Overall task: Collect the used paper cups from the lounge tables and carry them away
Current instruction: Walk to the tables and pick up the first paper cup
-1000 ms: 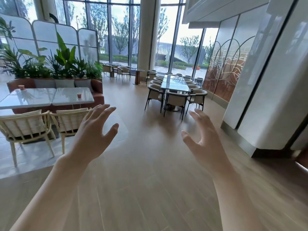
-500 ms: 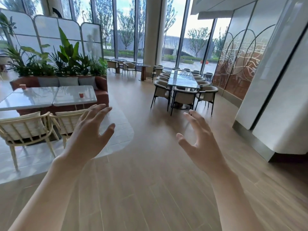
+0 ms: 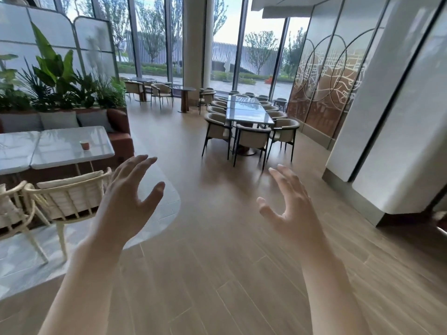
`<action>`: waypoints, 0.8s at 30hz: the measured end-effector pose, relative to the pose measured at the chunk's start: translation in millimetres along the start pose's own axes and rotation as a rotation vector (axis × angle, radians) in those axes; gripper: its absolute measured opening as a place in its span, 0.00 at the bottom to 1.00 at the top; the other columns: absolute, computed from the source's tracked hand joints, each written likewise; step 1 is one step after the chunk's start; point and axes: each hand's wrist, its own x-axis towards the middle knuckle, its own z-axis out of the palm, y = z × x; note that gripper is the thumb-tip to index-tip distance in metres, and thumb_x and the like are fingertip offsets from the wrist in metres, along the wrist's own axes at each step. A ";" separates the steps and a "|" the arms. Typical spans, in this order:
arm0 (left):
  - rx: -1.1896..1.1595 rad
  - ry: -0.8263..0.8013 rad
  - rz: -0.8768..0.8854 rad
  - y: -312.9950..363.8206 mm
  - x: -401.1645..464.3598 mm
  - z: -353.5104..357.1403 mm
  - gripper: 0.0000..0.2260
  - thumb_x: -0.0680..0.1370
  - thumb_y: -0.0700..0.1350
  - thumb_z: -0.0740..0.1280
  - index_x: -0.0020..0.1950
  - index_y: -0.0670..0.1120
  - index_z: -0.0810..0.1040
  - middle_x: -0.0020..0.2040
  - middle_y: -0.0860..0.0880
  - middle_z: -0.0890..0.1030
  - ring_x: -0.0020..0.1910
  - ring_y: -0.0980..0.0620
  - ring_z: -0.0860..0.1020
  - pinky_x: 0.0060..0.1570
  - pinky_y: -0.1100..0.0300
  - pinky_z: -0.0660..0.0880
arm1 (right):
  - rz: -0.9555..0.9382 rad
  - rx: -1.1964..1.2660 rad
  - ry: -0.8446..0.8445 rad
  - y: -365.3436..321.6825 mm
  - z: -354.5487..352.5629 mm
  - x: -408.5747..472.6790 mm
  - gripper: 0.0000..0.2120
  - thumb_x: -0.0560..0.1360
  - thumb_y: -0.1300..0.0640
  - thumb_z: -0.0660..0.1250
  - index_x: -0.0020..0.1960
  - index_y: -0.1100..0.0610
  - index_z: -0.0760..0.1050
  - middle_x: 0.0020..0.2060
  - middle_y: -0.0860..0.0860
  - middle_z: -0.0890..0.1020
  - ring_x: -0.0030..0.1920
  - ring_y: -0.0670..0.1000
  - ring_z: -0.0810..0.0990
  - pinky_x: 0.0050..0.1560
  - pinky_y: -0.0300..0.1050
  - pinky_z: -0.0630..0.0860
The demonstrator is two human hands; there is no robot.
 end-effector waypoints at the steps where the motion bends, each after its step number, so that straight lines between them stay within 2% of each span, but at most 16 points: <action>1: -0.018 0.002 -0.015 -7.3 2.6 4.7 0.26 0.82 0.50 0.71 0.80 0.54 0.72 0.80 0.53 0.69 0.80 0.49 0.64 0.76 0.50 0.62 | 0.012 0.011 0.009 -2.0 7.6 4.2 0.35 0.76 0.35 0.62 0.81 0.42 0.63 0.82 0.39 0.60 0.82 0.43 0.56 0.80 0.60 0.61; 3: -0.043 -0.008 -0.036 -22.6 9.4 14.8 0.26 0.81 0.49 0.72 0.79 0.54 0.72 0.80 0.53 0.70 0.80 0.49 0.65 0.73 0.53 0.62 | 0.028 0.004 0.005 -6.4 23.4 15.6 0.34 0.77 0.36 0.62 0.81 0.42 0.63 0.82 0.38 0.60 0.81 0.42 0.57 0.80 0.60 0.62; 5: -0.067 -0.024 -0.030 -29.1 13.1 24.1 0.26 0.81 0.49 0.72 0.79 0.54 0.73 0.79 0.53 0.71 0.80 0.50 0.65 0.73 0.52 0.64 | 0.028 0.004 -0.011 -10.0 32.8 23.8 0.34 0.77 0.37 0.63 0.81 0.43 0.64 0.82 0.39 0.60 0.82 0.44 0.58 0.80 0.60 0.62; 8: -0.088 -0.040 -0.022 -46.6 25.7 35.3 0.26 0.81 0.49 0.72 0.79 0.54 0.73 0.79 0.53 0.71 0.80 0.50 0.66 0.73 0.54 0.62 | 0.027 0.012 -0.035 -13.3 55.0 43.3 0.33 0.78 0.39 0.65 0.82 0.45 0.64 0.82 0.40 0.61 0.82 0.46 0.58 0.81 0.60 0.61; 13: -0.091 -0.033 -0.043 -80.5 47.0 48.9 0.25 0.82 0.55 0.70 0.79 0.56 0.71 0.79 0.56 0.70 0.79 0.51 0.66 0.73 0.51 0.65 | 0.015 0.016 -0.072 -5.2 89.8 78.3 0.32 0.80 0.44 0.69 0.81 0.45 0.65 0.82 0.40 0.61 0.82 0.45 0.58 0.81 0.60 0.61; 16: -0.073 -0.038 -0.065 -95.9 64.0 57.4 0.26 0.82 0.58 0.68 0.80 0.57 0.71 0.79 0.57 0.70 0.80 0.53 0.65 0.74 0.46 0.69 | 0.009 0.041 -0.065 1.9 107.8 104.1 0.32 0.80 0.42 0.68 0.81 0.45 0.65 0.81 0.40 0.62 0.82 0.45 0.59 0.80 0.61 0.62; 20: -0.030 -0.032 -0.079 -111.7 95.7 78.8 0.26 0.81 0.54 0.70 0.80 0.56 0.71 0.80 0.57 0.69 0.80 0.53 0.64 0.74 0.53 0.62 | -0.010 0.069 -0.079 18.8 132.7 140.7 0.34 0.77 0.37 0.64 0.81 0.43 0.65 0.81 0.38 0.61 0.82 0.44 0.58 0.80 0.62 0.62; 24: -0.016 -0.026 -0.086 -125.8 138.8 108.5 0.26 0.82 0.57 0.69 0.80 0.57 0.70 0.80 0.57 0.68 0.80 0.52 0.64 0.74 0.51 0.62 | -0.022 0.106 -0.072 48.9 156.8 189.0 0.34 0.76 0.36 0.63 0.80 0.44 0.65 0.81 0.38 0.62 0.82 0.43 0.58 0.80 0.62 0.63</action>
